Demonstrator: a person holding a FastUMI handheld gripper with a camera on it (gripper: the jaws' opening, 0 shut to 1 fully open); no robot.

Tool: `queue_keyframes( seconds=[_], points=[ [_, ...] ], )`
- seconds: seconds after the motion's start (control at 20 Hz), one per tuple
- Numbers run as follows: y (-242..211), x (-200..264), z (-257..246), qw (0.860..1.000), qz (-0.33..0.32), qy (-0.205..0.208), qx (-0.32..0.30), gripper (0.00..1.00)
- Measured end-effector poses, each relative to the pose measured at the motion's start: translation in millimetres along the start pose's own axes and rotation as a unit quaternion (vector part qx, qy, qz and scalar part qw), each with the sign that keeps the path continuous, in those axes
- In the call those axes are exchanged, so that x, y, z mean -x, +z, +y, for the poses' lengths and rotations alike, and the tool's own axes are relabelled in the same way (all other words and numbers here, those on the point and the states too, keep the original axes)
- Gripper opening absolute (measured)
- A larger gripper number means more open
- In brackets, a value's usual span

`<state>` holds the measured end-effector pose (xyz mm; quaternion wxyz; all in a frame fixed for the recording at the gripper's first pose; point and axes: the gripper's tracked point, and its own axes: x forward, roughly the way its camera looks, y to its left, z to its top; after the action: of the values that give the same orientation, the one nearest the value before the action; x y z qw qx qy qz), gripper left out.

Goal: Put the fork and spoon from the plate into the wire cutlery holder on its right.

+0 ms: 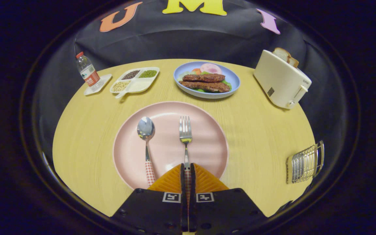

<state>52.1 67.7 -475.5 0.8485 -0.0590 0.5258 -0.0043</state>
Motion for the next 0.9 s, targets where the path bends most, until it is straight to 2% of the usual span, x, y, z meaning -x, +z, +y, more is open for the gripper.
queue_keyframes(
  seconds=[0.45,0.65,0.9],
  points=[
    [16.5,75.6,-28.4,0.999,-0.049,0.02,0.015,0.02],
    [20.0,105.4,-66.5,0.998,-0.066,0.012,0.015,0.02],
    [11.9,131.6,-126.8,0.998,-0.059,-0.004,-0.015,0.02]
  ],
)
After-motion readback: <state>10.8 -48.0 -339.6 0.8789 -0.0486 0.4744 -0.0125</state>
